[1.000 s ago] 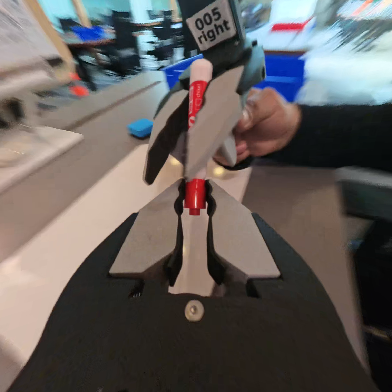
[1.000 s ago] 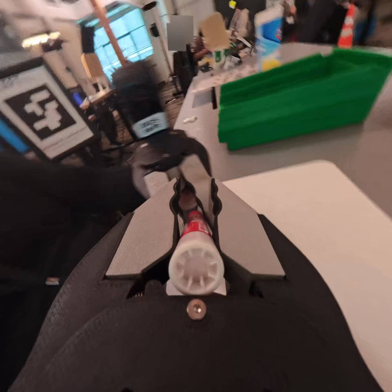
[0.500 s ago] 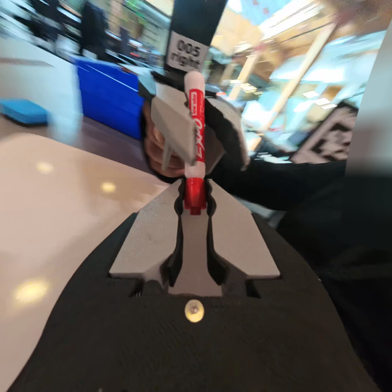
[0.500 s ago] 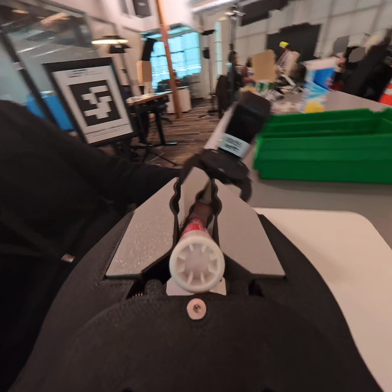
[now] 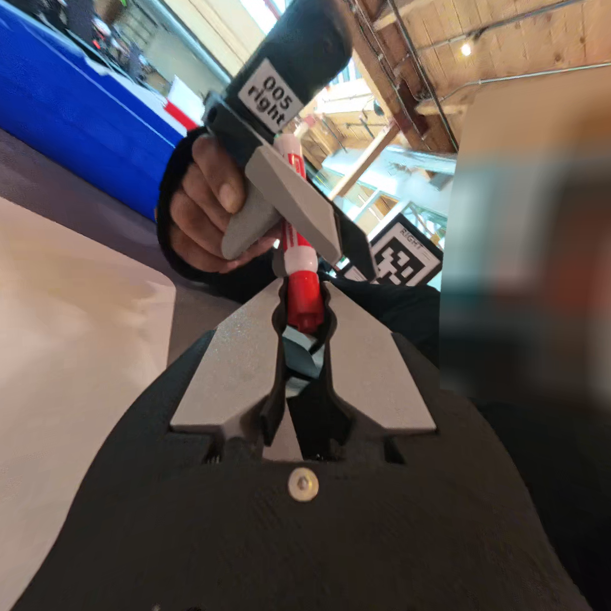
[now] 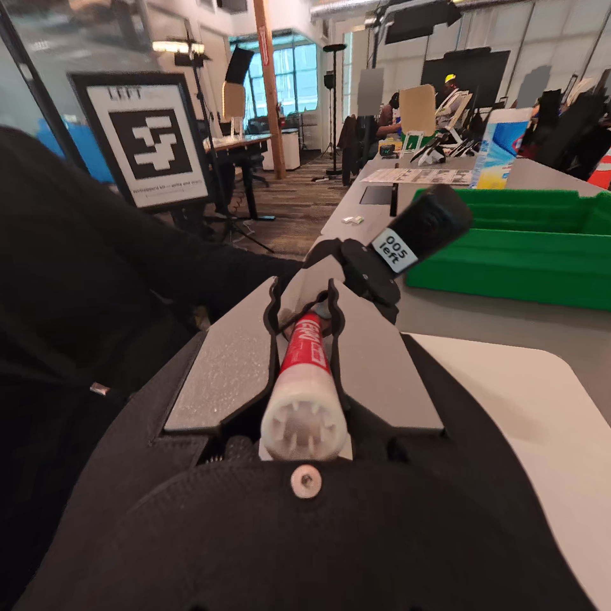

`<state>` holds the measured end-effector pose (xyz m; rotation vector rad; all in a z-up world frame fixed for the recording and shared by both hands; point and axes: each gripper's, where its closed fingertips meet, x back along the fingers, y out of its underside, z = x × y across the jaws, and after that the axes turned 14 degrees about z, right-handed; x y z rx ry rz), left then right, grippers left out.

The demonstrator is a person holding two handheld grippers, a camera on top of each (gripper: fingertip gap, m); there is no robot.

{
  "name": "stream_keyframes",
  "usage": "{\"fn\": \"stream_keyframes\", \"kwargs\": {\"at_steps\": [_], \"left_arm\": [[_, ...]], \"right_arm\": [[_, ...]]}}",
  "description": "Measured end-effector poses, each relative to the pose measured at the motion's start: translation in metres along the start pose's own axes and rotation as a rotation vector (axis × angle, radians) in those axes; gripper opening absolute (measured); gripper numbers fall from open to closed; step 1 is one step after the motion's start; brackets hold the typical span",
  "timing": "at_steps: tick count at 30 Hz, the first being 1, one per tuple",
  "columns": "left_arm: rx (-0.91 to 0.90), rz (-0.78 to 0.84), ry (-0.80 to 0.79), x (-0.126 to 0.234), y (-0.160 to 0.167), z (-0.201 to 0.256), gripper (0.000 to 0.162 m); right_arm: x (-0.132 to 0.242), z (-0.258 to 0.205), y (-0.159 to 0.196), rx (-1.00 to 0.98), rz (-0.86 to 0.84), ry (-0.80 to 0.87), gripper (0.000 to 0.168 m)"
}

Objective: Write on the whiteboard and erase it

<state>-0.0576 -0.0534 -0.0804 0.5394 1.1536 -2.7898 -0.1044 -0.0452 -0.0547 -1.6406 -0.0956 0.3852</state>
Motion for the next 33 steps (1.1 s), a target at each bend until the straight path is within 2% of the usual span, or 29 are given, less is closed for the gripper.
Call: {"fn": "stream_keyframes", "kwargs": {"at_steps": [1,3,7,10,12,13,14,16,21,22,23,25,27,29,33], "left_arm": [[-0.018,-0.017,-0.014,0.0,0.003,-0.003,0.016],[-0.196,-0.013,-0.142,0.002,-0.003,-0.02,0.015],[-0.813,-0.059,-0.508,0.016,-0.027,-0.055,0.015],[-1.243,-0.24,-0.708,0.026,-0.027,-0.074,0.015],[-1.355,-0.329,-0.78,0.029,-0.025,-0.083,0.014],[-1.307,-0.308,-0.766,0.026,-0.023,-0.082,0.014],[-1.17,-0.25,-0.706,0.02,-0.018,-0.078,0.014],[-0.828,-0.133,-0.52,0.008,-0.01,-0.059,0.014],[0.052,-0.013,-0.013,-0.001,0.006,0.0,0.014],[0.127,-0.006,0.032,-0.002,0.007,0.005,0.014],[0.123,-0.015,0.038,-0.003,0.01,0.005,0.014],[0.004,-0.018,-0.045,-0.004,0.008,-0.008,0.013],[-0.202,-0.024,-0.215,0.001,0.002,-0.031,0.013],[-0.524,-0.05,-0.411,0.009,-0.009,-0.052,0.013],[-1.215,-0.316,-0.84,0.038,-0.021,-0.094,0.003]], "right_arm": [[-0.001,-0.002,0.002,0.005,-0.017,-0.005,0.027],[0.003,0.011,0.005,-0.051,-0.022,0.058,0.027],[0.015,0.043,0.015,-0.215,-0.021,0.194,0.027],[0.018,0.051,0.02,-0.333,0.002,0.217,0.026],[0.02,0.052,0.023,-0.339,-0.016,0.231,0.026],[0.021,0.052,0.023,-0.318,-0.025,0.23,0.027],[0.021,0.048,0.02,-0.305,-0.019,0.213,0.027],[0.018,0.038,0.01,-0.279,0.006,0.155,0.027],[0.006,0.008,0.006,-0.142,-0.024,0.011,0.028],[0.005,0.005,0.005,-0.126,-0.021,-0.005,0.028],[0.005,0.004,0.004,-0.13,-0.013,-0.015,0.028],[0.008,0.009,0.003,-0.168,-0.005,0.008,0.028],[0.013,0.022,0.006,-0.186,-0.021,0.077,0.027],[0.017,0.034,0.011,-0.226,-0.028,0.14,0.027],[0.025,0.054,0.026,-0.341,-0.054,0.244,0.027]]}}
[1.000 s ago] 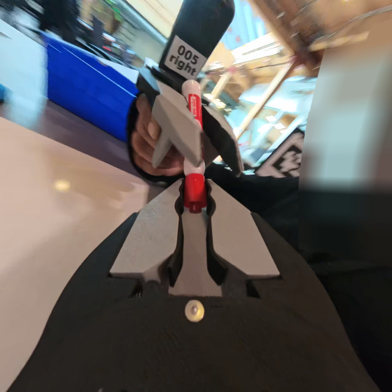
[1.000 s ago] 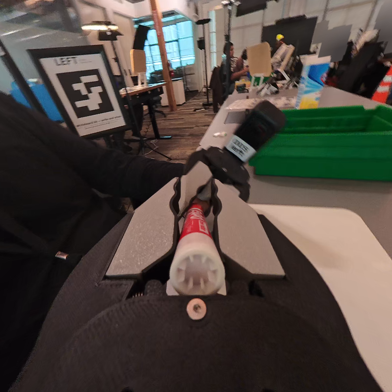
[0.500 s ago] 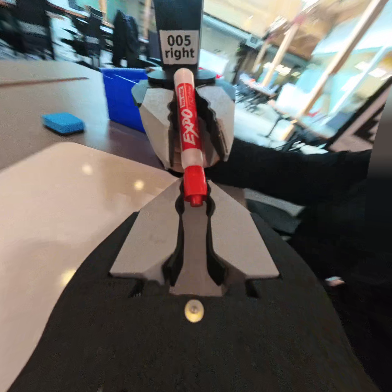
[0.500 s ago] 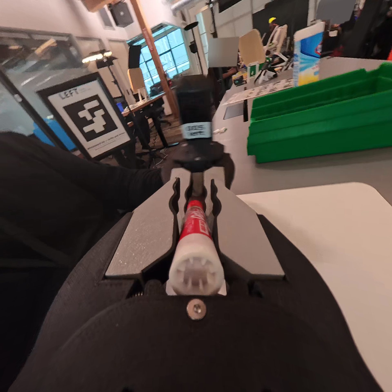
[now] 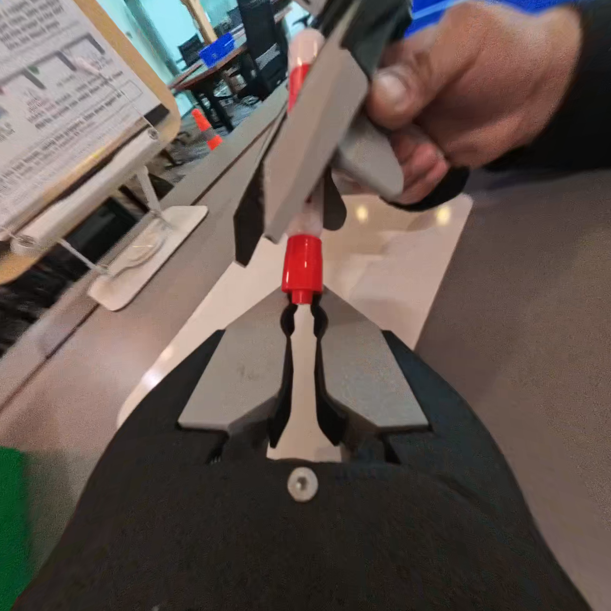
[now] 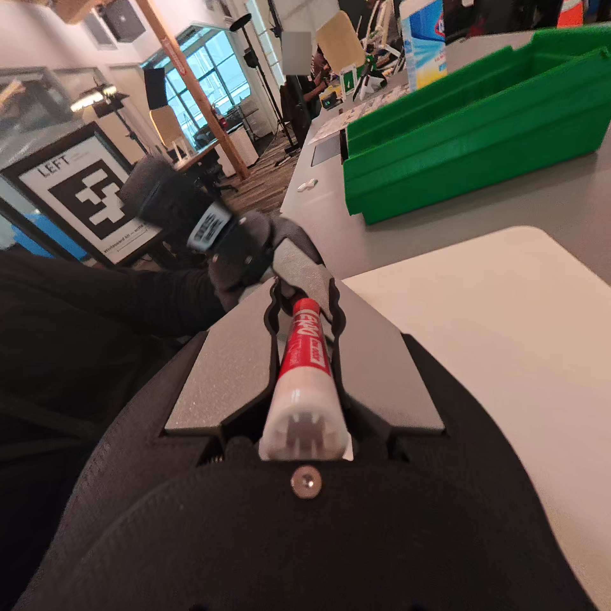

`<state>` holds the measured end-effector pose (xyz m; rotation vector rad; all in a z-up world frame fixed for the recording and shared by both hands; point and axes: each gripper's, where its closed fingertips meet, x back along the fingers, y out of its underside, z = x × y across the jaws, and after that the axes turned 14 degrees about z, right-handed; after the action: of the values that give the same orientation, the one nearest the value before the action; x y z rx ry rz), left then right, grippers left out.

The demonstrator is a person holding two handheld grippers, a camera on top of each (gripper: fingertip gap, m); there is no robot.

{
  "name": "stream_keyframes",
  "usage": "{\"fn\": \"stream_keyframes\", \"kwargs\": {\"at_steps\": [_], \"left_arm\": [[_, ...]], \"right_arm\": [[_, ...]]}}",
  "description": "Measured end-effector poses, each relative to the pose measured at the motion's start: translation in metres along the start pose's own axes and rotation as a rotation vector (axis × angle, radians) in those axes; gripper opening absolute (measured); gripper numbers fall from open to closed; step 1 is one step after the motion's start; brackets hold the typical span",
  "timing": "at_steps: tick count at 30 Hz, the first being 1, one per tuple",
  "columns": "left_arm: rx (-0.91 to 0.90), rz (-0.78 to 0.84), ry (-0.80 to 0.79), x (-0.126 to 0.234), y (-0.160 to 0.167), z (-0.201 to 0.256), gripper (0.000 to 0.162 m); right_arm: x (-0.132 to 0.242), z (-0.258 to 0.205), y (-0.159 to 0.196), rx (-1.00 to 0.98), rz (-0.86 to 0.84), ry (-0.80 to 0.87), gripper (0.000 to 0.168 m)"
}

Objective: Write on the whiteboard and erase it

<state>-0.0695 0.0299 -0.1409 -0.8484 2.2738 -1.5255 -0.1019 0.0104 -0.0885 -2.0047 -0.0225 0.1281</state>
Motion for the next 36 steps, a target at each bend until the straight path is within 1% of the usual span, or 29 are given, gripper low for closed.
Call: {"fn": "stream_keyframes", "kwargs": {"at_steps": [1,3,4,6,8,11,12,14,16,18,19,20,23,25,27,28,29,32,33,34,36], "left_arm": [[-0.102,-0.05,-0.013,-0.002,0.008,0.003,0.0],[-0.117,-0.114,0.025,-0.005,0.019,0.014,0.0],[-0.093,-0.083,0.016,-0.006,0.013,0.013,0.0],[0.025,-0.027,0.023,-0.004,0.004,0.009,0.0],[0.143,0.015,0.017,0.0,-0.001,0.0,0.001],[0.262,0.054,0.042,0.005,-0.005,-0.003,0.016],[0.279,0.063,0.053,0.006,-0.006,-0.002,0.024],[0.292,0.078,0.057,0.006,-0.009,-0.002,0.028],[0.263,0.071,0.045,0.004,-0.009,-0.001,0.032],[0.211,0.063,0.037,0.002,-0.009,0.002,0.032],[0.184,0.059,0.029,0.0,-0.009,0.003,0.027],[0.151,0.053,0.014,-0.001,-0.008,0.003,0.017],[0.036,-0.002,0.004,-0.003,-0.001,0.006,0.015],[0.039,-0.026,0.021,-0.003,0.001,0.009,0.015],[0.152,0.004,0.088,-0.002,-0.005,0.017,0.014],[0.249,0.04,0.142,0.0,-0.012,0.021,0.014],[0.379,0.08,0.228,0.004,-0.021,0.028,0.014],[0.904,0.177,0.629,0.029,-0.055,0.053,0.014],[0.999,0.197,0.706,0.036,-0.062,0.056,0.014],[1.005,0.204,0.712,0.038,-0.063,0.056,0.014],[0.895,0.197,0.61,0.031,-0.054,0.049,0.014]], "right_arm": [[0.001,0.001,-0.001,-0.035,0.01,-0.003,0.027],[0.006,0.002,-0.009,-0.08,0.055,-0.014,0.026],[0.008,0.004,-0.009,-0.076,0.041,-0.003,0.027],[0.011,0.009,-0.006,-0.008,0.008,0.041,0.027],[0.011,0.008,-0.005,0.023,-0.005,0.043,0.028],[0.008,0.007,-0.008,0.012,0.022,0.039,0.027],[0.007,0.009,-0.008,0.013,0.027,0.052,0.028],[0.007,0.016,-0.004,0.041,0.009,0.095,0.028],[0.003,0.016,0.0,0.05,-0.003,0.099,0.028],[-0.001,0.014,0.001,0.043,0.004,0.093,0.028],[-0.004,0.012,0.002,0.031,0.008,0.083,0.028],[-0.006,0.01,0.003,0.019,0.01,0.077,0.028],[-0.007,0.013,0.009,0.022,-0.016,0.091,0.027],[-0.007,0.011,0.014,0.045,-0.054,0.082,0.028],[-0.005,0.005,0.016,0.073,-0.079,0.043,0.027],[-0.005,-0.003,0.012,0.078,-0.066,0.003,0.028],[-0.006,-0.012,0.009,0.083,-0.05,-0.043,0.027],[-0.008,-0.049,0.003,0.16,-0.023,-0.211,0.027],[-0.01,-0.058,0.003,0.19,-0.02,-0.248,0.027],[-0.012,-0.062,0.003,0.208,-0.017,-0.252,0.027],[-0.013,-0.053,0.002,0.172,-0.027,-0.203,0.027]]}}
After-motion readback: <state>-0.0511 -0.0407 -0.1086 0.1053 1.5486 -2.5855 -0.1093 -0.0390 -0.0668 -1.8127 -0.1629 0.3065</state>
